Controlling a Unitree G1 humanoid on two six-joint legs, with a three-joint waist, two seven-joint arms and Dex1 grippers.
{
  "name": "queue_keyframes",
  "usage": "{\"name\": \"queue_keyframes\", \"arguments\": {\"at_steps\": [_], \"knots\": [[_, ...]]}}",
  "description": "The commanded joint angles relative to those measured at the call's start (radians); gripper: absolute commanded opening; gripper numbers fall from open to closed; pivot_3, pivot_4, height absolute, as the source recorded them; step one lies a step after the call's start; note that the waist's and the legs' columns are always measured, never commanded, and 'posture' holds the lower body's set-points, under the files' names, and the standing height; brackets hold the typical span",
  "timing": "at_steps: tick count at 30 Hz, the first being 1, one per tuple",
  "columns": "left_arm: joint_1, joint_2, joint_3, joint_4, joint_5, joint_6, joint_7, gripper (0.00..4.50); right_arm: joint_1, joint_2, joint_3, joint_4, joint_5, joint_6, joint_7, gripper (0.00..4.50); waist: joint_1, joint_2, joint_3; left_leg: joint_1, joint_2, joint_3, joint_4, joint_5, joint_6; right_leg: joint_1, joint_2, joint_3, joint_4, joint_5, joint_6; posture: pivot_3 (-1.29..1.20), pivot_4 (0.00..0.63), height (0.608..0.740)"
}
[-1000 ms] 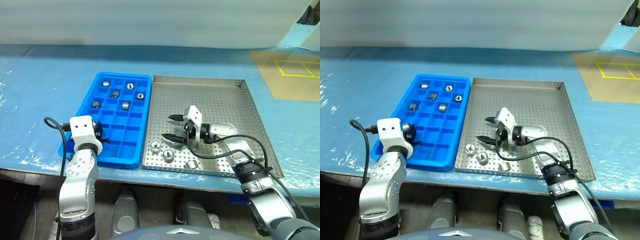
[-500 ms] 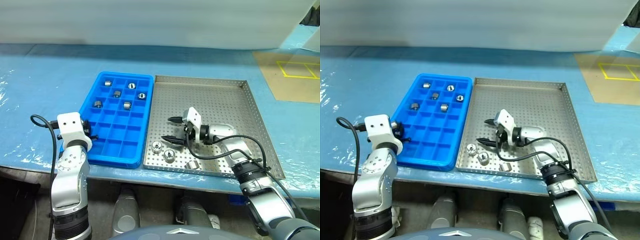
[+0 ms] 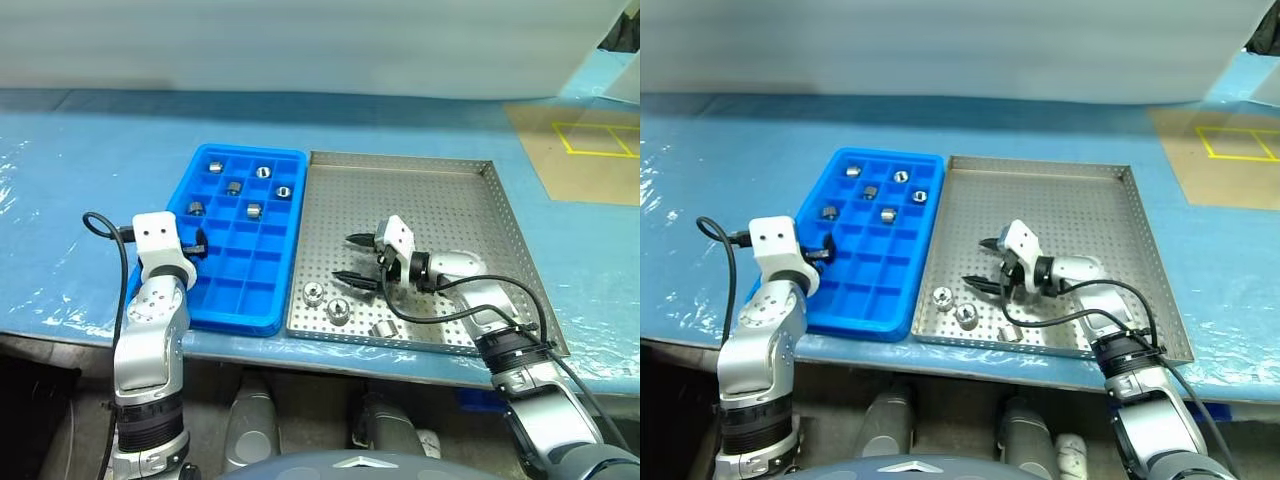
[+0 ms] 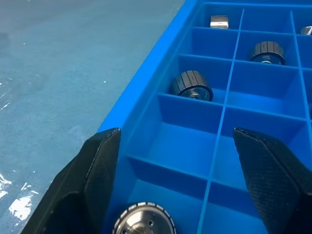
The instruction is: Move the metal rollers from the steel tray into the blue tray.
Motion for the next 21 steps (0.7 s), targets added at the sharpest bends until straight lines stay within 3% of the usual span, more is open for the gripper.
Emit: {"name": "queue_keyframes", "arguments": {"at_steps": [1,11,21], "knots": [[-0.043,0.011,-0.046,-0.02,-0.02,-0.026,-0.039,3.9,0.022,-0.019,-0.05,-0.11,0.061,0.045,0.001,4.5,-0.004,0.0,0.0,-0.001,0.0,0.0,0.0,0.0,0.0,0.0,0.0,0.0,0.0,0.0,0.0,0.08,0.15,0.74],[-0.144,0.068,-0.182,0.07,-0.141,-0.169,-0.31,3.9,0.108,-0.071,-0.095,-0.279,0.09,0.141,-0.048,4.5,-0.035,-0.001,0.0,0.0,0.0,0.001,0.0,0.0,0.0,0.0,0.0,0.001,0.0,0.0,0.0,-0.06,0.15,0.74],[-0.255,0.349,-0.277,0.177,-0.275,-0.239,-0.793,3.9,0.195,-0.113,-0.126,-0.375,0.11,0.189,-0.096,4.5,-0.079,0.0,0.0,0.002,0.0,0.002,0.0,0.0,-0.001,0.0,0.0,0.002,0.001,0.0,0.0,-0.14,0.15,0.74]]}}
